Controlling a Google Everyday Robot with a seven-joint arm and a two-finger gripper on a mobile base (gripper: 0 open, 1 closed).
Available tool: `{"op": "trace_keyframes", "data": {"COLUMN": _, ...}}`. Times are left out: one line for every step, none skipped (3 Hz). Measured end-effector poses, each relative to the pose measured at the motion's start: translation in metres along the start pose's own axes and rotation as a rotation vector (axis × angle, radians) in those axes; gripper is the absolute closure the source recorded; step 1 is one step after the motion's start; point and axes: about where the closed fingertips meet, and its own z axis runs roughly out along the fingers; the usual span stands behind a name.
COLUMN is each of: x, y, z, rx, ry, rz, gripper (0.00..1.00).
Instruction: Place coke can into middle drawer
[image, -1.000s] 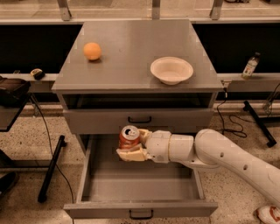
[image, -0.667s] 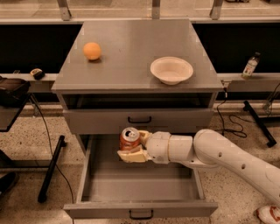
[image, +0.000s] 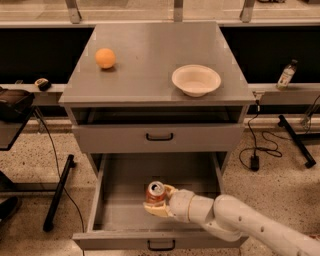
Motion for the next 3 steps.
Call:
{"op": "trace_keyframes", "data": {"x": 0.033, "y": 0.004, "z": 0.016, "rx": 0.023, "ry": -0.013, "rz": 0.074, "gripper": 1.0}}
{"op": "trace_keyframes", "data": {"x": 0.033, "y": 0.004, "z": 0.016, "rx": 0.021, "ry": -0.014, "rz": 0.074, "gripper": 1.0}}
{"op": "trace_keyframes", "data": {"x": 0.031, "y": 0.003, "z": 0.029, "rx": -0.04, "ry": -0.045, "rz": 0.024, "gripper": 1.0}}
